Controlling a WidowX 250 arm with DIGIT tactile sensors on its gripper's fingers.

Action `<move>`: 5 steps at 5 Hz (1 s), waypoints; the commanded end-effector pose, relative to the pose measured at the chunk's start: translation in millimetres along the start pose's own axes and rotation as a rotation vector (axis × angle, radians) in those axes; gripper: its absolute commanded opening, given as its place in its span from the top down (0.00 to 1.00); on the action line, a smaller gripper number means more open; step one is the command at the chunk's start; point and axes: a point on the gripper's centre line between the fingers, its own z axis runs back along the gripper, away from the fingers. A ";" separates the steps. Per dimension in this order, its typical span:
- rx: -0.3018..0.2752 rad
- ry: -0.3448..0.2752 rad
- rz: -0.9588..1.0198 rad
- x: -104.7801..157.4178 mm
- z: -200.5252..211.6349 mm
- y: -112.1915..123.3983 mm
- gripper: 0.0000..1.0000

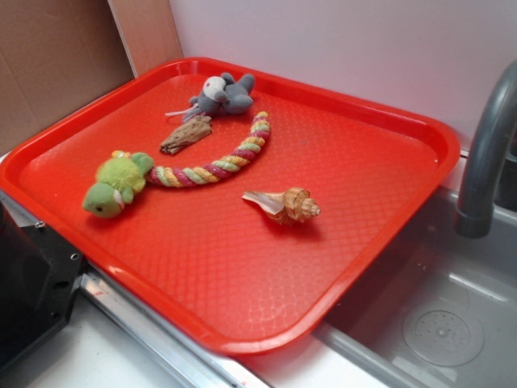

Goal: Grab the shell.

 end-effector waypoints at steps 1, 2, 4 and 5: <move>0.000 0.000 0.000 0.0 0.0 0.0 0.00; 0.020 -0.047 -0.217 11.2 -2.3 -5.3 0.00; -0.003 -0.140 -0.712 38.4 -26.0 -29.2 0.00; -0.096 -0.154 -0.949 52.5 -48.2 -46.7 0.00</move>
